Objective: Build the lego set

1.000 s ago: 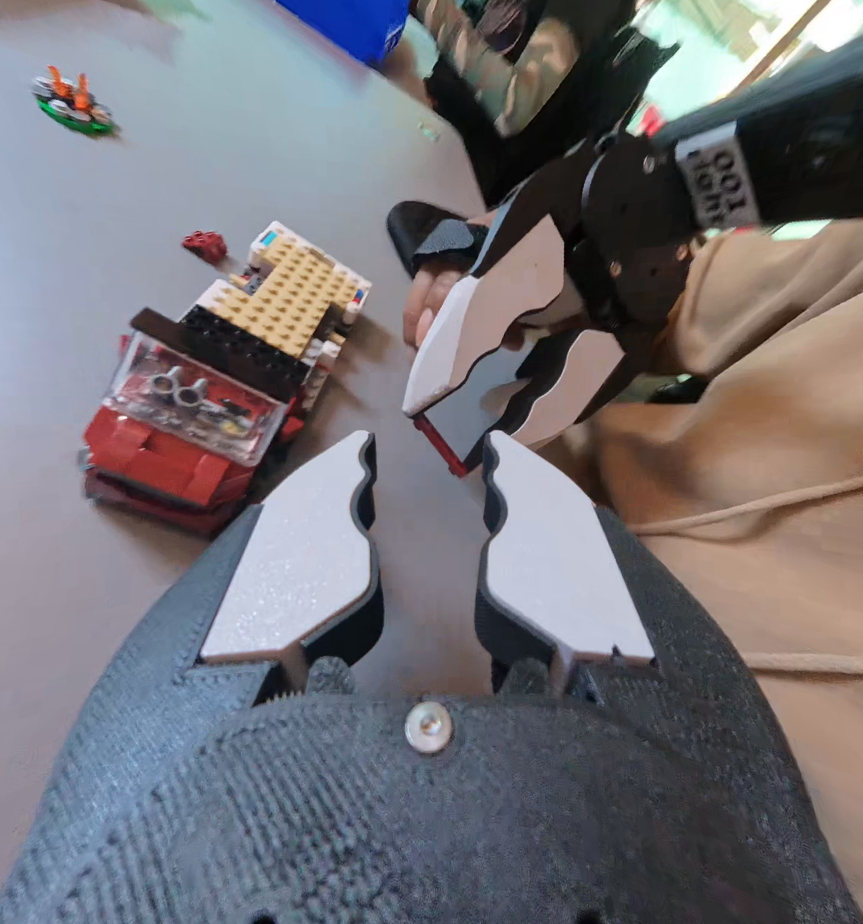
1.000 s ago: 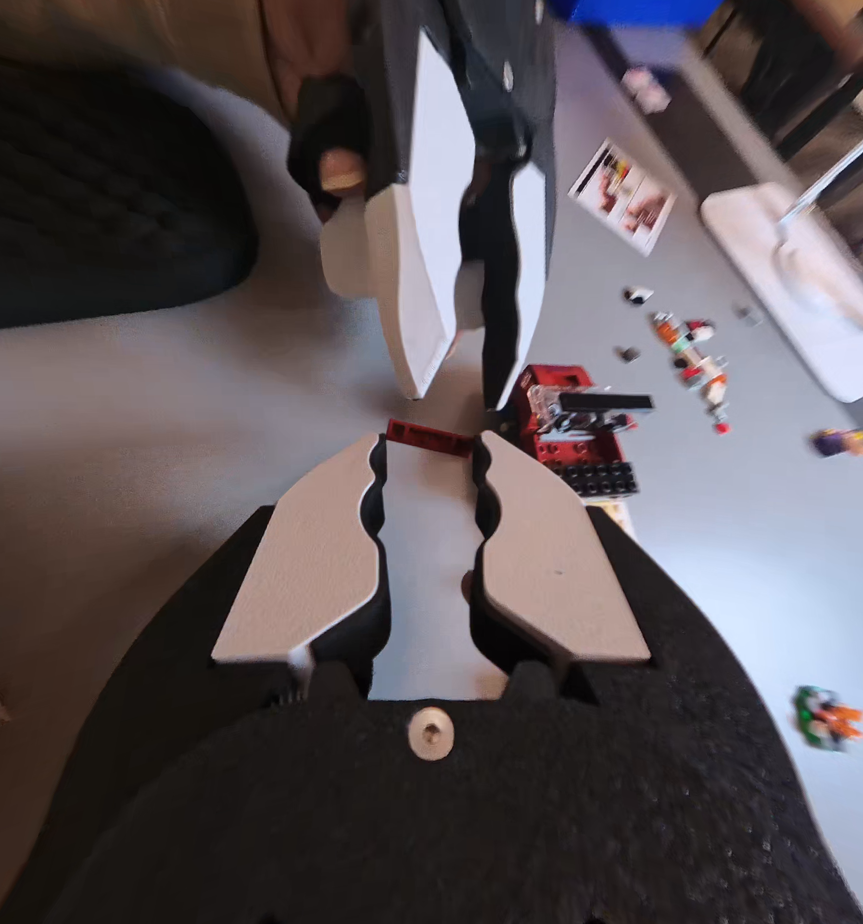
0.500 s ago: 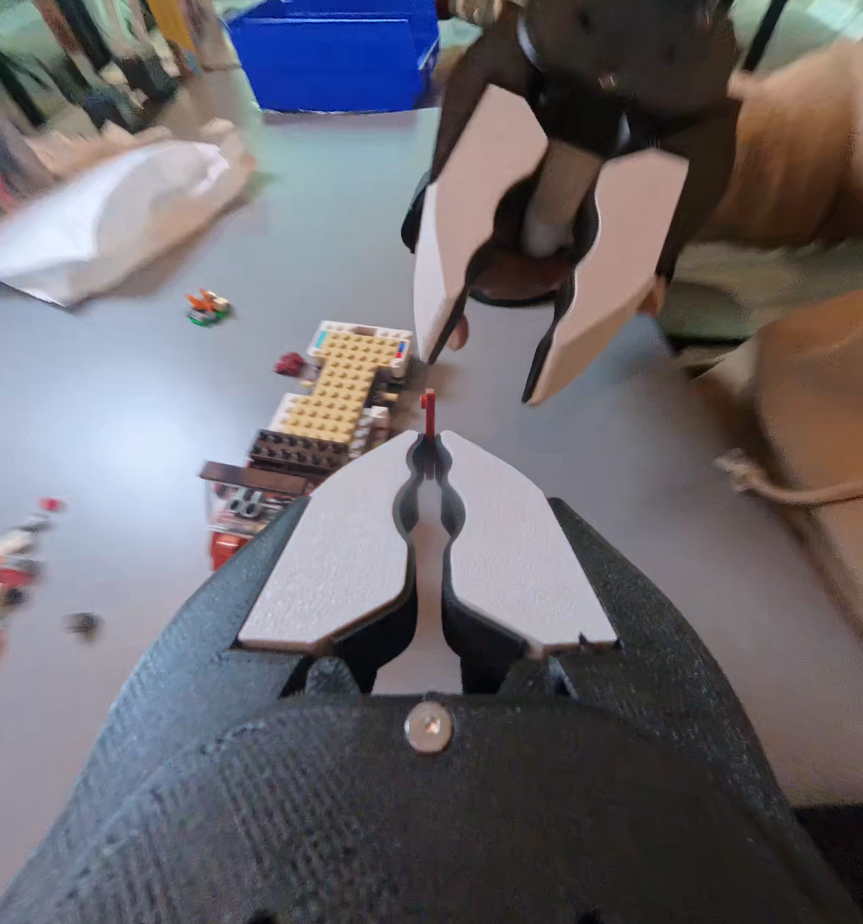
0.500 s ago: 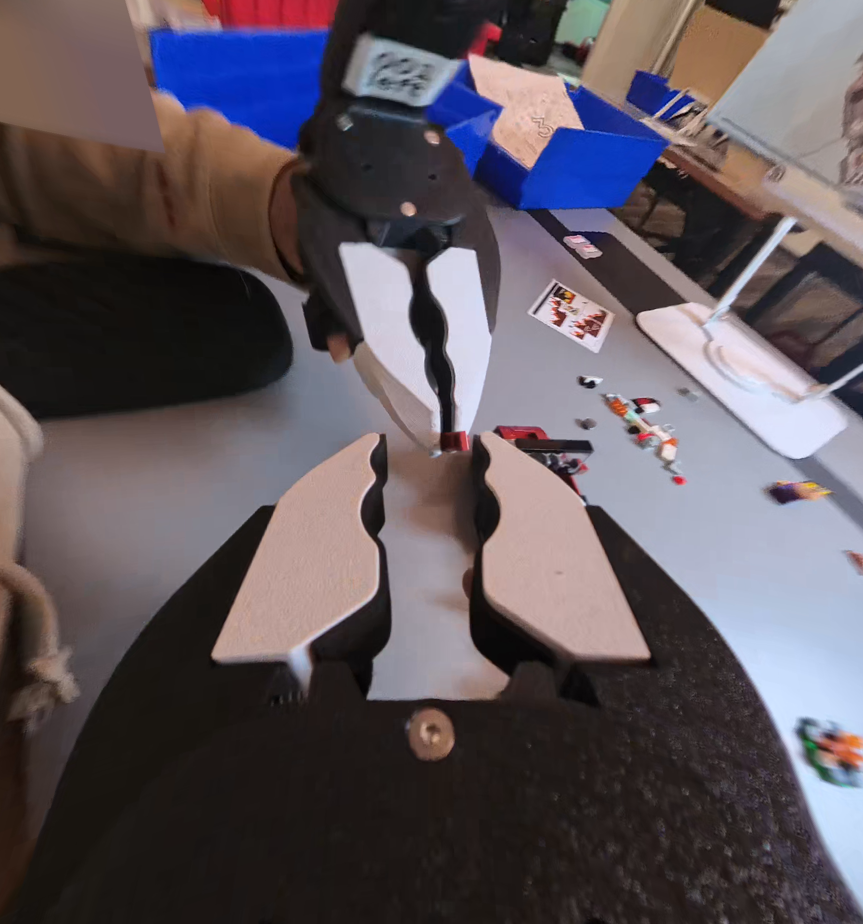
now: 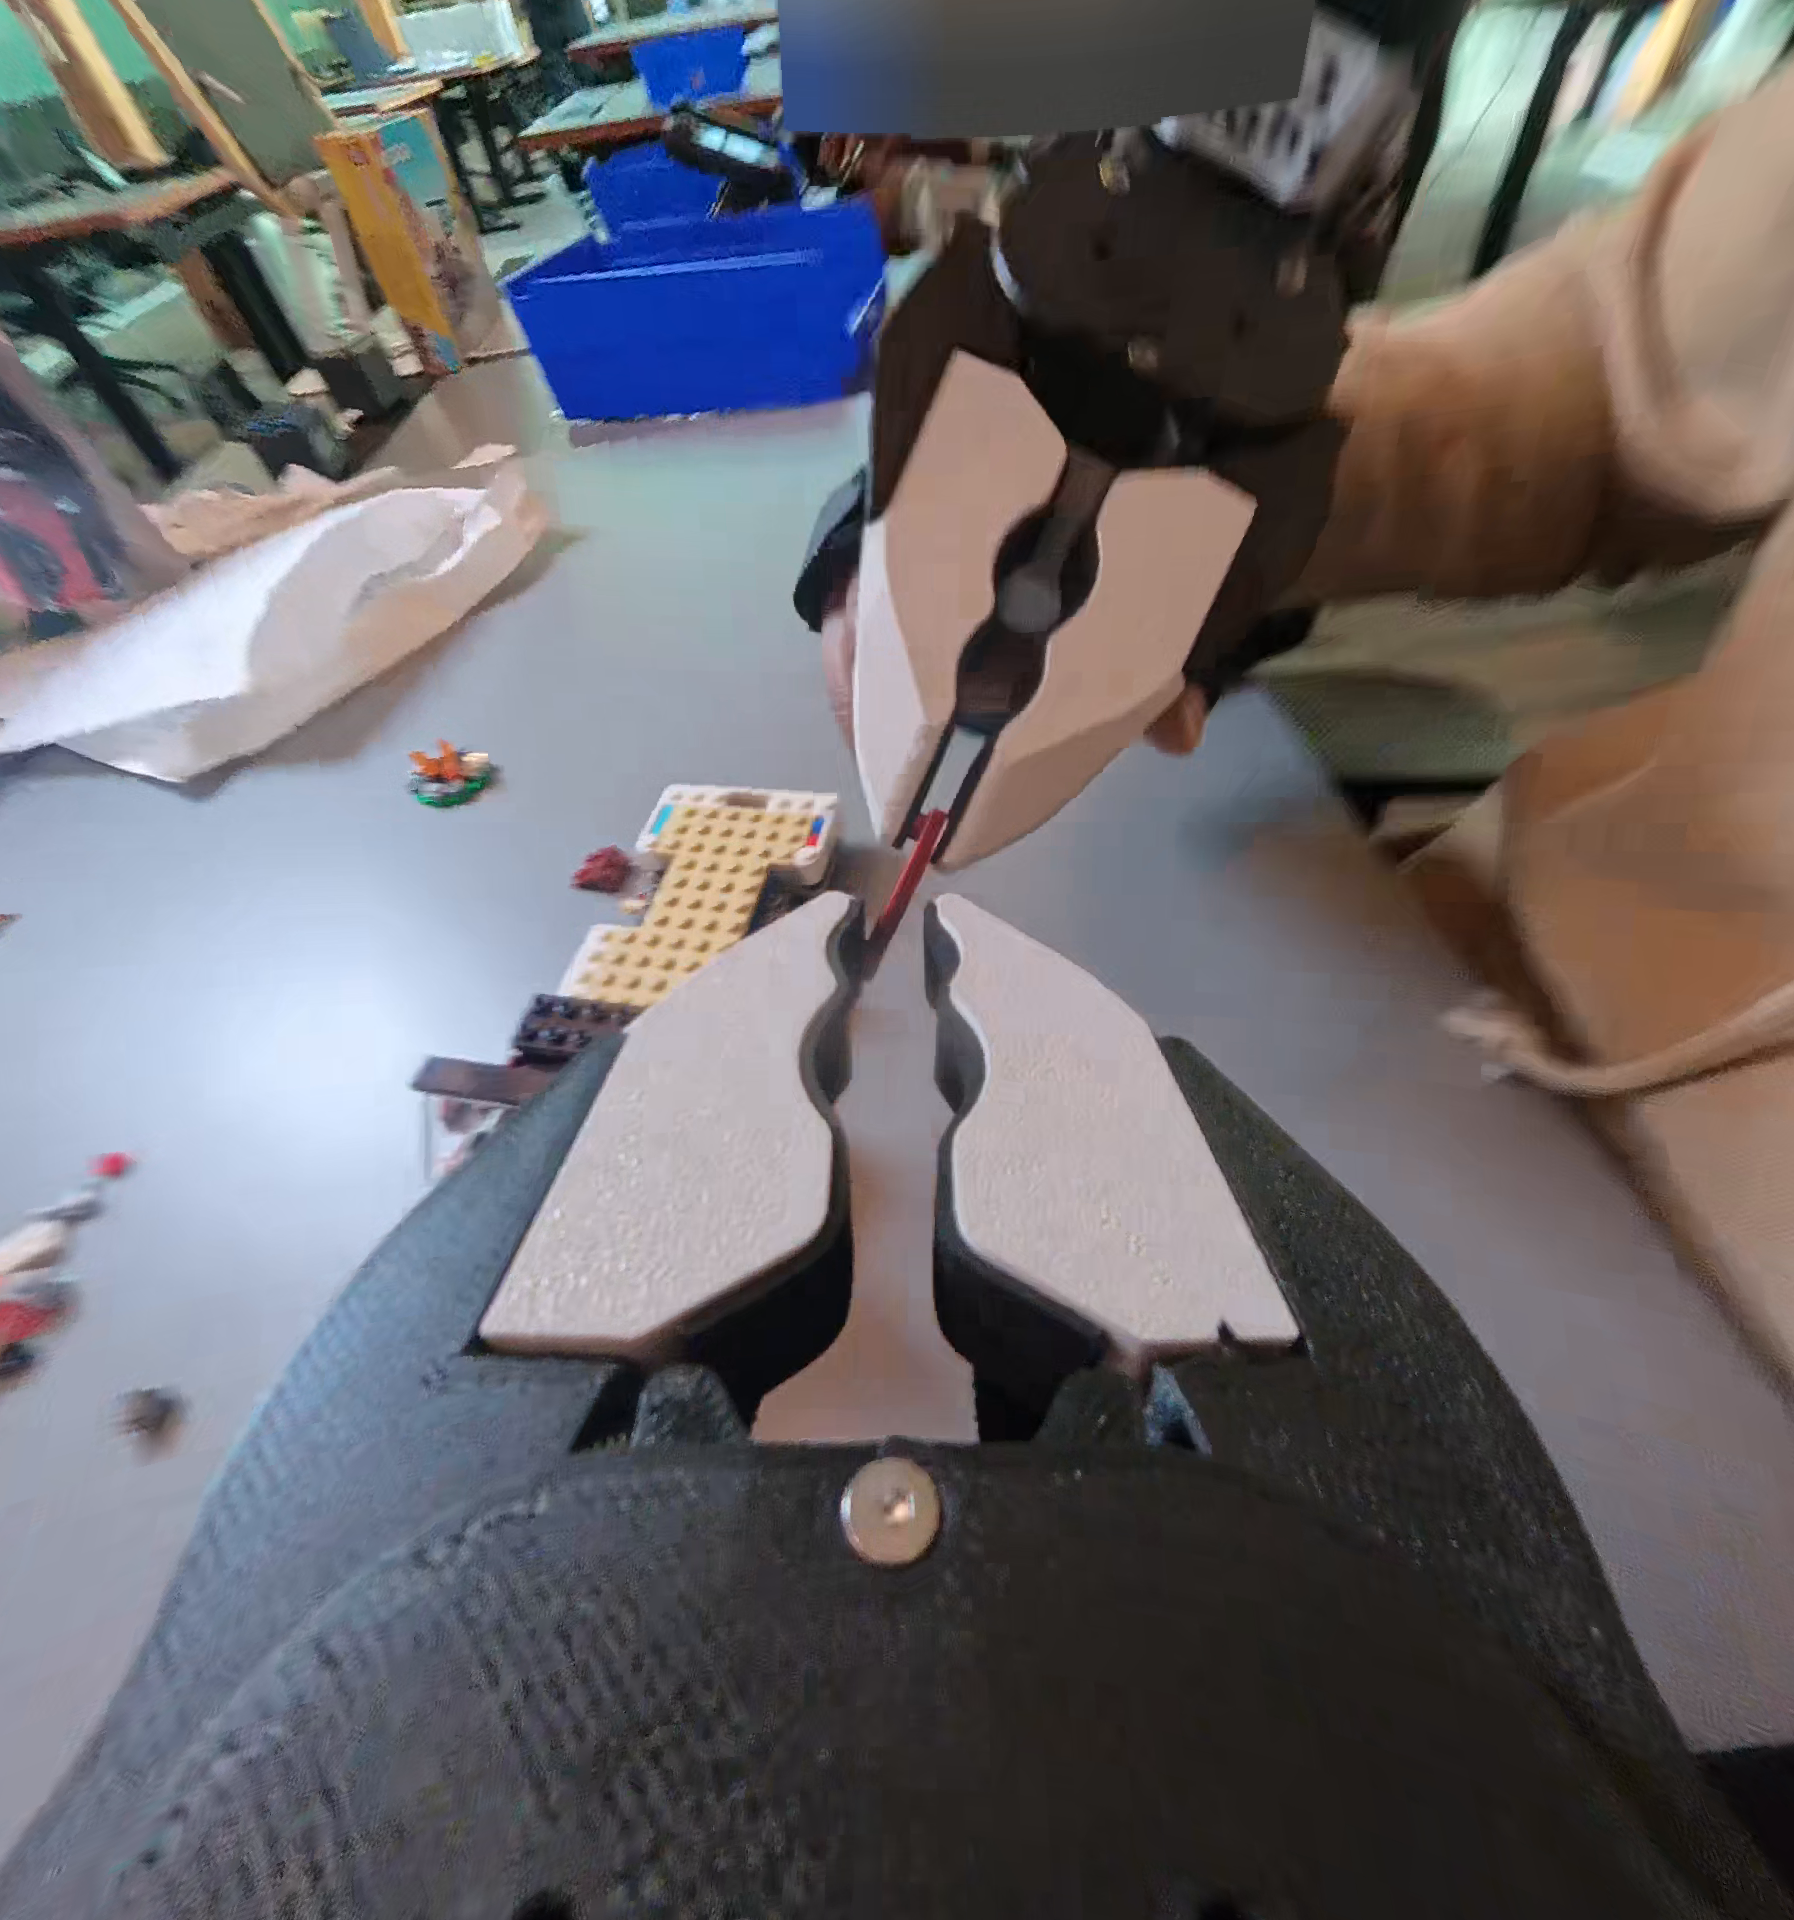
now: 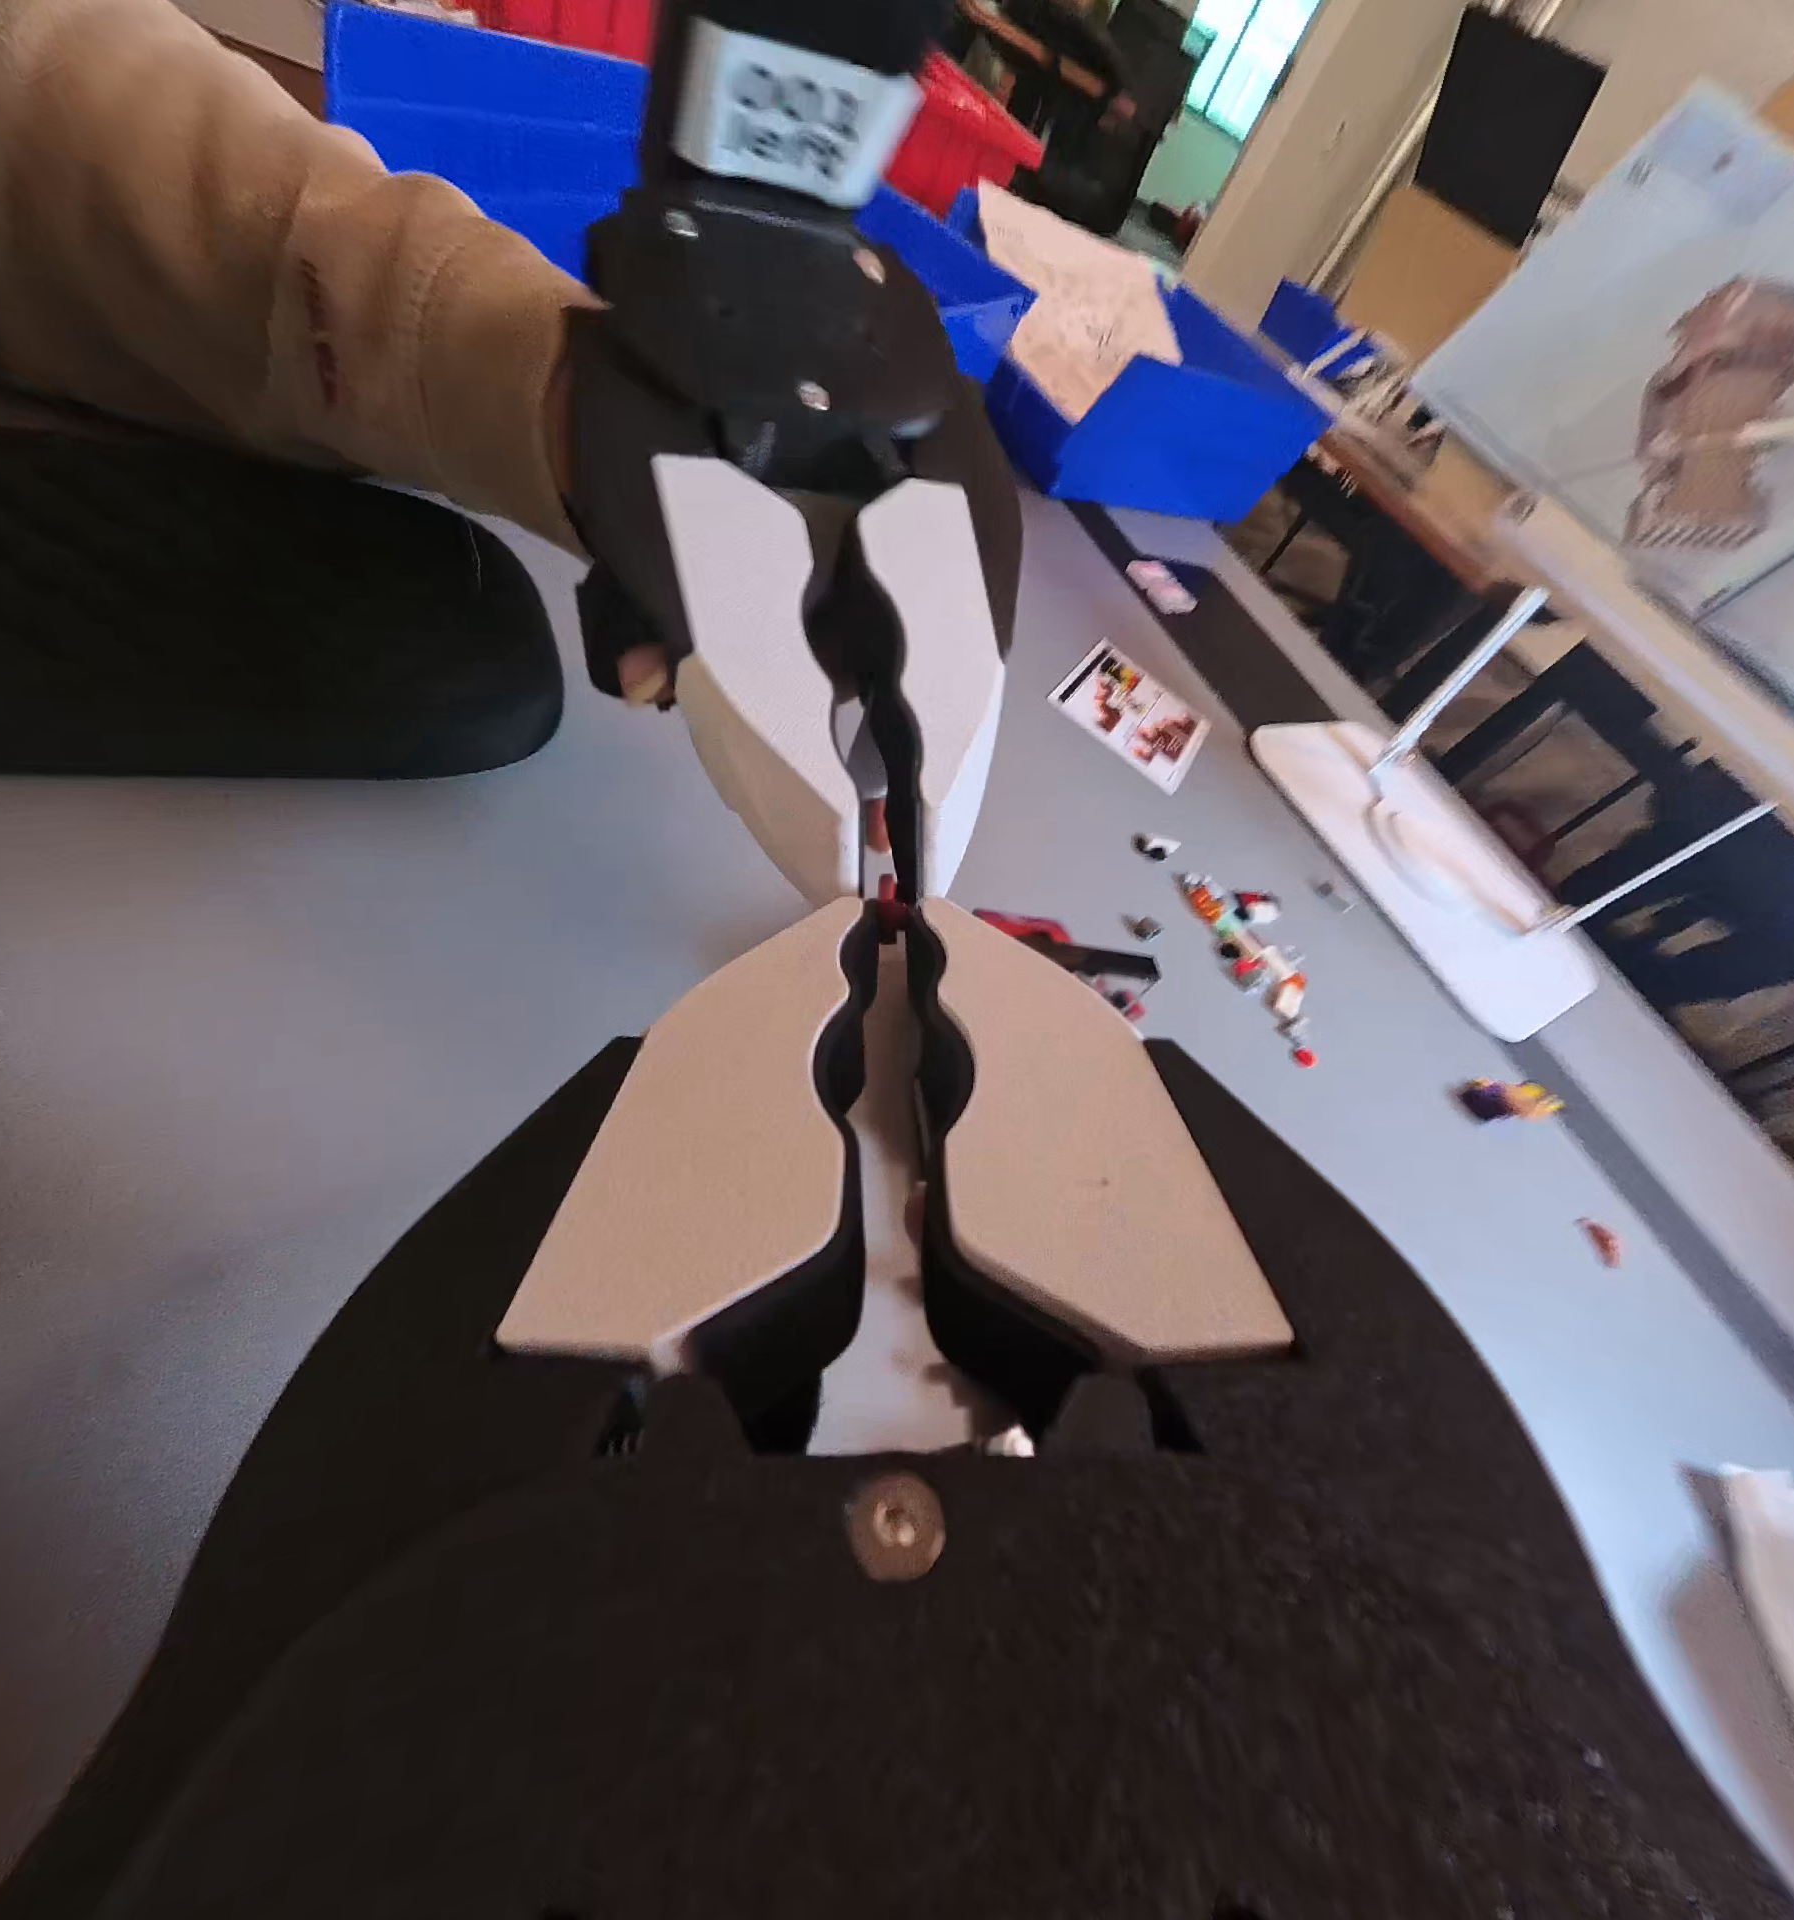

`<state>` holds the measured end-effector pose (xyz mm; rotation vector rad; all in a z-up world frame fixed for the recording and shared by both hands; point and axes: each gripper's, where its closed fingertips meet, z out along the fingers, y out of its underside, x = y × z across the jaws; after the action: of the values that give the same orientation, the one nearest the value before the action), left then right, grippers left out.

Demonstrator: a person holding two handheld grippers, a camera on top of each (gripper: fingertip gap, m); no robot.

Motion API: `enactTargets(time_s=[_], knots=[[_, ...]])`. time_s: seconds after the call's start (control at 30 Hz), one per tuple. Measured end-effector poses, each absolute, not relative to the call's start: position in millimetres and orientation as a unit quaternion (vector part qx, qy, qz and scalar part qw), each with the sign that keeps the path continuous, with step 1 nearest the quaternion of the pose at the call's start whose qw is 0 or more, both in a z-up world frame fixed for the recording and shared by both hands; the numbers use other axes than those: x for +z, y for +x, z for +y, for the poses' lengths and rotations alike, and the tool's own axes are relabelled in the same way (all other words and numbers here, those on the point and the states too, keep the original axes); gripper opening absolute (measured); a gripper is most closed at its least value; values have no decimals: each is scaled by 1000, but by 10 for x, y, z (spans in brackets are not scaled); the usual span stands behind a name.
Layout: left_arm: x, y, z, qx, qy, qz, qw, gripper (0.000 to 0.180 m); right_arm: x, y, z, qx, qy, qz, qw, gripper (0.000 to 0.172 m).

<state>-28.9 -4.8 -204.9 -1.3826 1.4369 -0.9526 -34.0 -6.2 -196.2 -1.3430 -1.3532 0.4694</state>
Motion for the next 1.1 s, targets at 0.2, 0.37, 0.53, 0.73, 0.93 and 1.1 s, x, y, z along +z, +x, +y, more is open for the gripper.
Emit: enactTargets(time_s=[0.2, 0.37, 0.53, 0.73, 0.93, 1.1], knots=[[-1826, -368, -97, -599, -557, 466, 337, 30, -1794, -384, -191, 173, -493, -596, 610, 5], [-1748, -375, -202, -679, -535, 427, 265, 28, -1729, -413, -241, 183, -462, -606, 621, 5], [-1740, -389, -238, -684, -530, 431, 255, 12, -1702, -449, -245, 187, -445, -614, 625, 5], [-1765, -401, -205, -661, -536, 448, 274, 9, -1754, -431, -189, 178, -455, -620, 614, 5], [-1823, -381, -170, -624, -548, 469, 301, 8, -1845, -399, -141, 175, -474, -612, 608, 5], [-1896, -369, -106, -545, -555, 515, 361, 8, -1881, -358, -123, 242, -533, -588, 559, 19]])
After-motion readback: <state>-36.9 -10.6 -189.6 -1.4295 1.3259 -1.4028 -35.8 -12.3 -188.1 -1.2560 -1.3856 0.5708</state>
